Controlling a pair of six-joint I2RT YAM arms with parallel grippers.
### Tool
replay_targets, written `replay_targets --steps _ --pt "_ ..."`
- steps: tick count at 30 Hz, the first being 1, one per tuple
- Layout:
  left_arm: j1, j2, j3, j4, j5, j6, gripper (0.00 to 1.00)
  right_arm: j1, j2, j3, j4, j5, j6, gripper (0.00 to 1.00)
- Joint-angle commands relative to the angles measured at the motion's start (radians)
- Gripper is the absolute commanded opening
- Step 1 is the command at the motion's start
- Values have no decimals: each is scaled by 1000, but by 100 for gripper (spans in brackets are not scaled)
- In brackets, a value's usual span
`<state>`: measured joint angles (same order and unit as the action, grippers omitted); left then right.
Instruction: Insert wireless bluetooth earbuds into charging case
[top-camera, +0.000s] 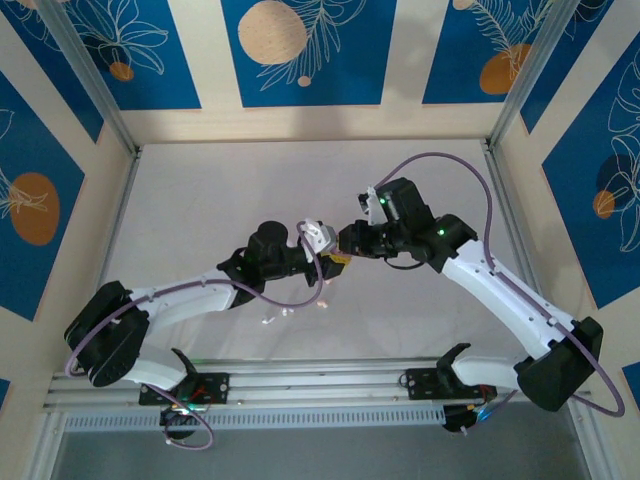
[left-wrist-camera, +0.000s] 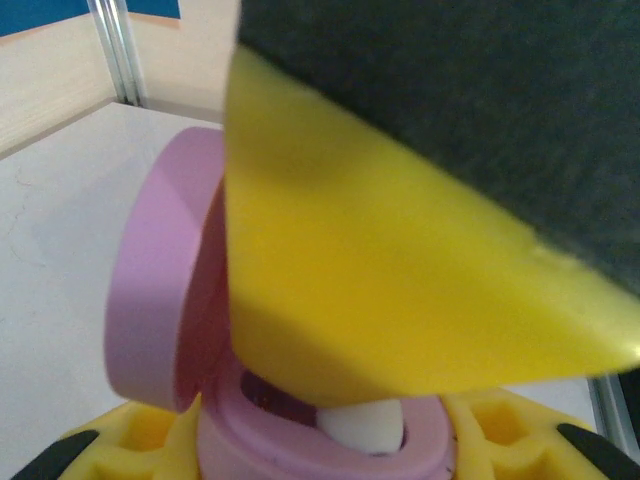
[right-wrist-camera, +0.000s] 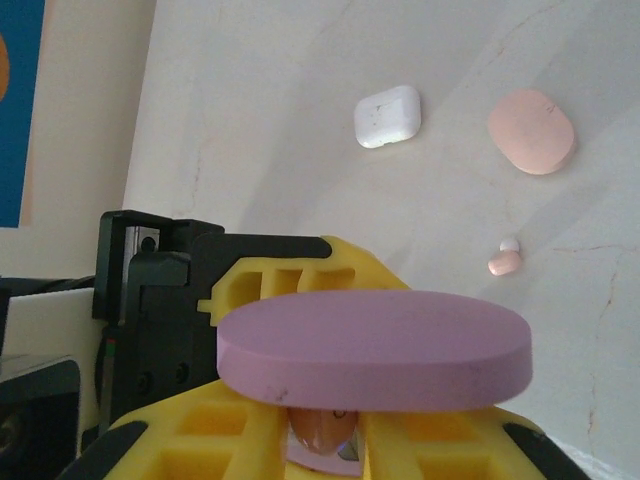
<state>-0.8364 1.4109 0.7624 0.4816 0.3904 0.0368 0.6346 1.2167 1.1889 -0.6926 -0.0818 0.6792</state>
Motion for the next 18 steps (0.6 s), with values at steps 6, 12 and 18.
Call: replay_targets --steps 6,12,18 --pt "-15 -27 31 22 -5 18 27 10 -3 34 -32 -24 -27 27" --pt "-14 -29 31 21 -10 19 27 10 -16 36 -33 -33 -29 28" --pt "-15 -26 31 25 -12 18 27 10 -35 35 -35 -42 -33 29"
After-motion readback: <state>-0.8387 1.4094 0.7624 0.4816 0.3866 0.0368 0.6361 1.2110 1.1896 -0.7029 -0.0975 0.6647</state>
